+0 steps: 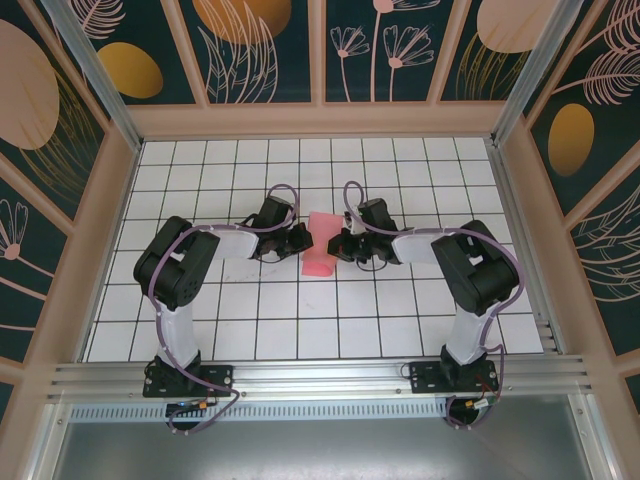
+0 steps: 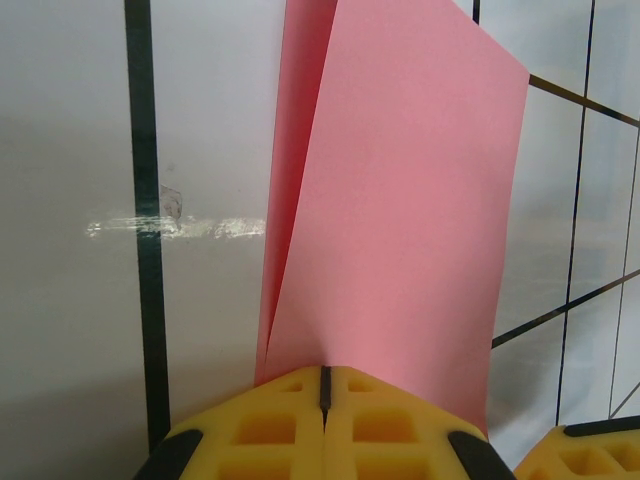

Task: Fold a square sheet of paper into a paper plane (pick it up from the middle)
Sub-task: Fold the square sheet of paper in half at the center of the table.

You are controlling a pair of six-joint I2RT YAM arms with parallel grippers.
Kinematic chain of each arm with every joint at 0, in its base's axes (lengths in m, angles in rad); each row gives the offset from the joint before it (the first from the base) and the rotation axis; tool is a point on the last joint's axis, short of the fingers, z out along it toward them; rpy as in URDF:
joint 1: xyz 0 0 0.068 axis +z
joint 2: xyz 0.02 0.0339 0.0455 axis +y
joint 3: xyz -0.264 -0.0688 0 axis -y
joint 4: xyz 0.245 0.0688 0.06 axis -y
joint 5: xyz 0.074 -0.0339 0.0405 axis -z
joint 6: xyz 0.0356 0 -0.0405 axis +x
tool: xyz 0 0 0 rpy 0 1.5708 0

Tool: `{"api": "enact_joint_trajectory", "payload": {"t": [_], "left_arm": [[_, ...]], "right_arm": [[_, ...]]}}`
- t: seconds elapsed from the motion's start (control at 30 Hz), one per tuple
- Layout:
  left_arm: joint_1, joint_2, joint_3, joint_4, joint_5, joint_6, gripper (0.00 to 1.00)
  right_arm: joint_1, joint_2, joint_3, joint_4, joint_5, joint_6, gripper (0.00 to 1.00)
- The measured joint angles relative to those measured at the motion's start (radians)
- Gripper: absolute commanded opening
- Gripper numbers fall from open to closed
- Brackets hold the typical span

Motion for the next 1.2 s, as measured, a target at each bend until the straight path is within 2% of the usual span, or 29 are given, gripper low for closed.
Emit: {"api": "enact_joint_trajectory", "payload": {"t": [0.3, 0.77, 1.2], "left_arm": [[0.0, -0.002, -0.006, 0.011, 0.0, 0.0, 0.0], [-0.003, -0.004, -0.009, 0.016, -0.009, 0.0, 0.0], [-0.006, -0.006, -0.01, 0.019, -0.016, 0.0, 0.0]], "right_arm": [[0.0, 0.005, -0.04, -0.067, -0.012, -0.035, 0.0], [0.0, -0.035, -0.09, -0.079, -0.016, -0.084, 0.0], [0.038, -0.02, -0.014, -0.101, -0.016, -0.087, 0.0]]}}
